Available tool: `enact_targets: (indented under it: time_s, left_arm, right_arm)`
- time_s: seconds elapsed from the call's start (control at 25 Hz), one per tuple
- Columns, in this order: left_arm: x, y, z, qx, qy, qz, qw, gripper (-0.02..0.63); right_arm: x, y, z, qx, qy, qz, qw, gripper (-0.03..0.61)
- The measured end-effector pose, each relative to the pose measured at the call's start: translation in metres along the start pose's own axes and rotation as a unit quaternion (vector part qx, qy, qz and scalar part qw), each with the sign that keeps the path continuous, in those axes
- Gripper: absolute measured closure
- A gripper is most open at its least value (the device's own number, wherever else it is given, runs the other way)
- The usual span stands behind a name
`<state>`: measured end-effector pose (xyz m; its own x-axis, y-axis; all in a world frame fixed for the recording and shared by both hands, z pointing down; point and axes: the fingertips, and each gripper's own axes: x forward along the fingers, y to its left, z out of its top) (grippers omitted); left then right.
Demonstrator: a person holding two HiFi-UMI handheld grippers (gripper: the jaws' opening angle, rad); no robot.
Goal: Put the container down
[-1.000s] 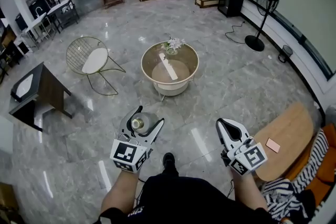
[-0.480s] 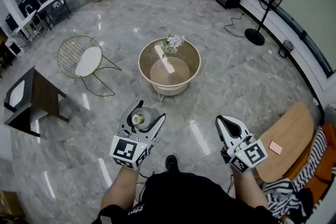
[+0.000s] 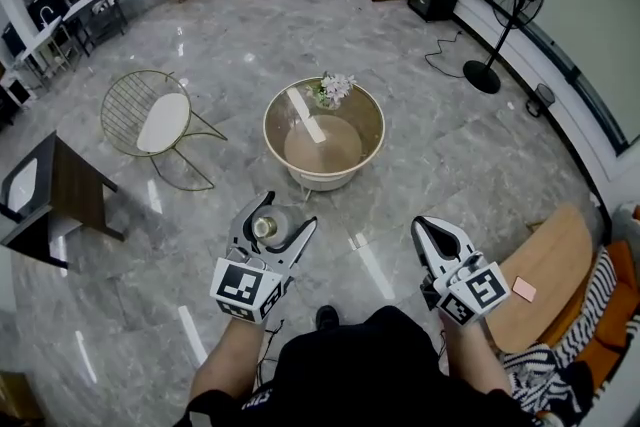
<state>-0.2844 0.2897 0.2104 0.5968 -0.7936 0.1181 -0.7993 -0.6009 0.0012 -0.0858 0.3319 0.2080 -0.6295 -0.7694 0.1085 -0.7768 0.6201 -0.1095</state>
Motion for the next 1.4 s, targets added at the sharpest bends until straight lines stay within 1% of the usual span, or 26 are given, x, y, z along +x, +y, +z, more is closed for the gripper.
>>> enact_targets:
  time_s: [0.24,0.44,0.56,0.76,0.92,1.0,1.2,1.32,1.4]
  left_arm:
    - [0.022,0.02,-0.004,-0.008,0.006,0.005,0.9999,0.265]
    - [0.062,0.026,-0.003,-0.009,0.01,0.01,0.9999,0.265]
    - [0.101,0.027,0.001,-0.007,0.012,0.014,0.9998,0.265]
    - [0.18,0.024,0.008,-0.008,0.017,0.037,0.9991,0.265]
    - [0.248,0.021,0.021,-0.03,0.014,0.052,0.9981,0.265]
    - [0.275,0.019,0.027,-0.034,0.013,0.061,0.9975,0.265]
    - [0.33,0.012,0.036,-0.029,0.017,0.082,0.9961,0.265]
    - [0.355,0.006,0.039,-0.026,0.019,0.094,0.9951,0.265]
    - [0.367,0.002,0.038,-0.026,0.02,0.095,0.9949,0.265]
  right_arm:
    - [0.026,-0.017,0.007,-0.005,0.003,0.007,1.0,0.563]
    - [0.044,-0.057,0.007,0.004,-0.002,0.015,1.0,0.563]
    - [0.053,-0.099,0.008,0.009,-0.005,0.019,1.0,0.563]
    - [0.07,-0.188,0.009,0.01,-0.002,0.03,0.999,0.563]
    - [0.083,-0.26,0.018,0.015,0.004,0.048,0.999,0.563]
    - [0.087,-0.291,0.021,0.017,0.007,0.055,0.998,0.563]
    - [0.097,-0.351,0.026,0.022,0.009,0.075,0.997,0.563]
    - [0.104,-0.378,0.027,0.022,0.008,0.084,0.996,0.563]
    - [0.112,-0.391,0.026,0.027,0.005,0.088,0.996,0.563]
